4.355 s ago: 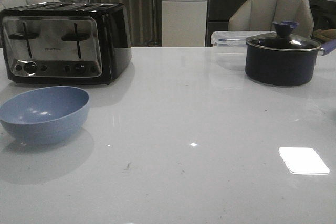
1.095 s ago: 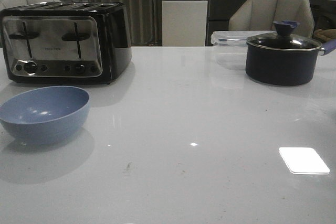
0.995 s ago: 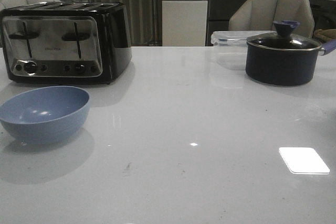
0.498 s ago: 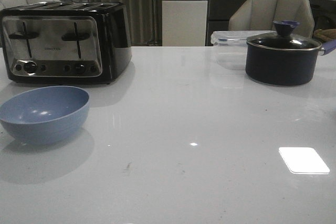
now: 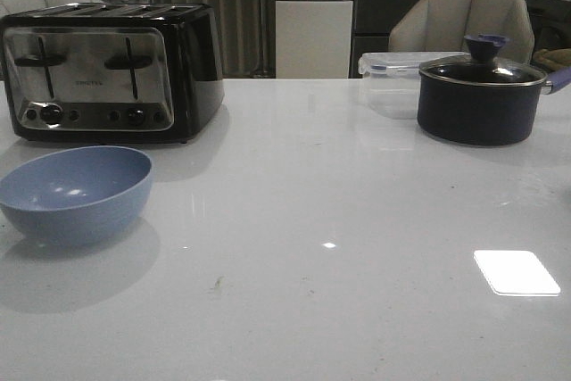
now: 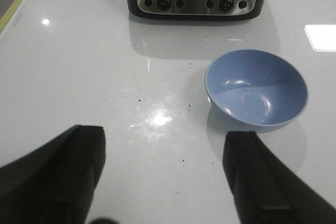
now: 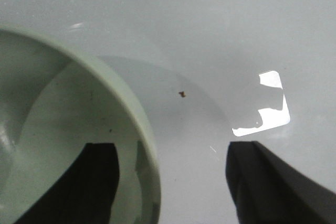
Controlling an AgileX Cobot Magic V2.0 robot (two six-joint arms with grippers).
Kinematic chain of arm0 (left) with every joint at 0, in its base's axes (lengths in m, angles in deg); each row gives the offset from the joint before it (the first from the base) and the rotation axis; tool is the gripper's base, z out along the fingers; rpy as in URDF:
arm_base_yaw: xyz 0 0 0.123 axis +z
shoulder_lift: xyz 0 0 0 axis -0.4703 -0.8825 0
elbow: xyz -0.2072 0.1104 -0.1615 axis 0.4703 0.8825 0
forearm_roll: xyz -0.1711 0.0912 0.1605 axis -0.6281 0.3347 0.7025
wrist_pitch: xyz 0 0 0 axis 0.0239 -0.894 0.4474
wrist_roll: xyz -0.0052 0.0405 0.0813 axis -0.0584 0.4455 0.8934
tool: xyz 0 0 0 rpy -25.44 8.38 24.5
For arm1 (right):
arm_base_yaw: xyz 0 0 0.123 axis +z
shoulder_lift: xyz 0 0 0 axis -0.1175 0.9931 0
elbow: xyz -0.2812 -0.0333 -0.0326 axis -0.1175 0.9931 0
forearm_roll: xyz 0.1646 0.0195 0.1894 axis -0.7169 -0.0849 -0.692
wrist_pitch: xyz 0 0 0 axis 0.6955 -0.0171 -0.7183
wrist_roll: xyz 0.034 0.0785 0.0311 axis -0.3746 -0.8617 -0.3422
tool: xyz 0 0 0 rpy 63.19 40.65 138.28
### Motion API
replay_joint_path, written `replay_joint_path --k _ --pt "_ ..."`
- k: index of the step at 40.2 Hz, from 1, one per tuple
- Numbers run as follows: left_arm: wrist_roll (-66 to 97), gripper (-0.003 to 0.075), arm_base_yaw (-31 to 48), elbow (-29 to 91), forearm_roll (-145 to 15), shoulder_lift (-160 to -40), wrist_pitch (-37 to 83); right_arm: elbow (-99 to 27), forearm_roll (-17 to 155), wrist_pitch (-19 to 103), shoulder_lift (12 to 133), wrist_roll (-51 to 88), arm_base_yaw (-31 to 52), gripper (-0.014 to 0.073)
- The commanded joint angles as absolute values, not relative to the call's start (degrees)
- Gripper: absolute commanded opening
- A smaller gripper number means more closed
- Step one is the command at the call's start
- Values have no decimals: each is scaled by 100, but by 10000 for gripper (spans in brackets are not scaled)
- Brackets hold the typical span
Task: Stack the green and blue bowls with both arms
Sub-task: 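Lower the right gripper to the rim of the pale green bowl, then grasp the green bowl rim with the right gripper and lift it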
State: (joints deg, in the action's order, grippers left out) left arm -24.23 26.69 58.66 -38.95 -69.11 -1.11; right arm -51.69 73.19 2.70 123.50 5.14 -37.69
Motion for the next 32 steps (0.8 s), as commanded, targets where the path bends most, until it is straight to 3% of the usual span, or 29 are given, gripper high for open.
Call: replay_joint_path --k 1,13,25,32 --pt "-2423 531 2674 5666 -3936 -6972 298 -5387 7211 387 12122 606 -3788 454" --pt "-2423 531 2674 5666 -3936 -6972 298 -5387 7022 334 12122 606 -3788 127" --pt "-2423 531 2674 5666 -3936 -6972 310 -5486 6990 262 11833 715 -3573 83" --pt "-2423 531 2674 5666 -3936 -6972 310 -5877 6959 -30 11507 764 -2745 83"
